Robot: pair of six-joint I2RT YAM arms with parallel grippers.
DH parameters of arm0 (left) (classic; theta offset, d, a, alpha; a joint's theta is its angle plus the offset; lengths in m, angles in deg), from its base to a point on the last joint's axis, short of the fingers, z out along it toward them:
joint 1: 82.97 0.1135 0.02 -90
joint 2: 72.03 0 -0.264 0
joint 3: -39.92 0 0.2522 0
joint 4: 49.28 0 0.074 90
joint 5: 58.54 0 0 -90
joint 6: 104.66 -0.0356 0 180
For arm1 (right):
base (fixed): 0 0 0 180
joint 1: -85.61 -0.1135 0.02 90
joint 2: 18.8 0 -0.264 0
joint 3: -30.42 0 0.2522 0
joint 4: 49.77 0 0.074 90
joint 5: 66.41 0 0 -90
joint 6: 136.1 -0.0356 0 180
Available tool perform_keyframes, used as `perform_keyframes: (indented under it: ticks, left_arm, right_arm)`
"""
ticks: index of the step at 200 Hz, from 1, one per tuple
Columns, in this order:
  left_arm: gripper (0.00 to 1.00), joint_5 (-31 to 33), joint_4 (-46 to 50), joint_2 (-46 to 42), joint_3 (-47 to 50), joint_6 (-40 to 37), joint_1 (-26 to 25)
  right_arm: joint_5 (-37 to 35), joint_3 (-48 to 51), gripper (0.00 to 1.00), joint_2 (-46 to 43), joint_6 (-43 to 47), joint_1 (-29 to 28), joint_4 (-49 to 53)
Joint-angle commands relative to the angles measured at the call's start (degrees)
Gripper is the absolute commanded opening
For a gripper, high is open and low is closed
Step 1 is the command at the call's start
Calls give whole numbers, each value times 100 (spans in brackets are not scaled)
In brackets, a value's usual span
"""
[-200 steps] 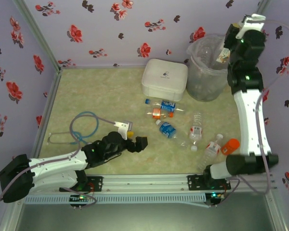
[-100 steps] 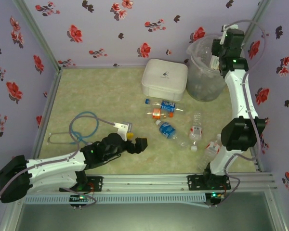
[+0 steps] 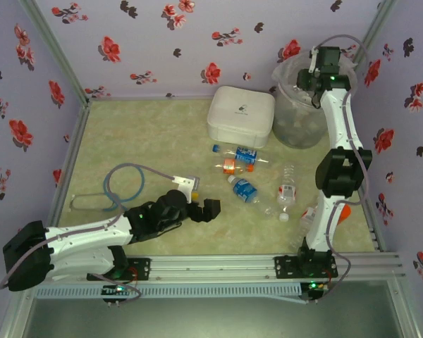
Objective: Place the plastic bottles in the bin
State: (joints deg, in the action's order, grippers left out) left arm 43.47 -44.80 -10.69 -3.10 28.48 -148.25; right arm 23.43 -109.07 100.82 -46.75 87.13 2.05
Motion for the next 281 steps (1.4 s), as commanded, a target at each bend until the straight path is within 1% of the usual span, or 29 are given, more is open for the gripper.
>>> perform_keyframes:
  ticks: [1,11,27,56,80,107,117,134,176,240,261,281]
  left_arm:
    - [100,102,118,66,-168,-62,-38]
    - [100,107,119,71,-154,-58,-38]
    - [100,104,200,71,-198,-45,-38]
    - [100,117,333,75,-215,-8,-36]
    - [100,126,374,106,-204,4,-38]
    - [100,135,416,185,-276,-38,-30]
    - [100,133,448,223,-306,-42,-30]
    - [100,130,510,255,-327,-51,-29]
    - [100,134,497,282,-326,-64,-29]
    - [100,126,517,408,-354,-78,-20]
    - [100,126,461,513,-368,-72,-7]
    - [100,120,441,654,-436,-70,-3]
  right_arm:
    - [723,-216,11,407,-311,33,1205]
    - [1035,-208,14,450,-431,39,1249]
    - [1512,-192,21,487,-609,66,1213]
    - [1560,-190,40,372,-768,68,1053]
    - [1481,-218,64,165,-788,68,922]
    - [1277,-451,87,-51,-786,85,1038]
    - [1177,-495,99,-155,-788,102,1066]
    - [984,-626,100,-324,-803,136,1170]
    - [769,-743,100,-743,-823,225,1265]
    - [671,-613,100,-1374,-806,340,1401]
    - [736,-196,100,-1796,-868,340,1340]
    - [899,717,100,-2481,-1055,340,1020]
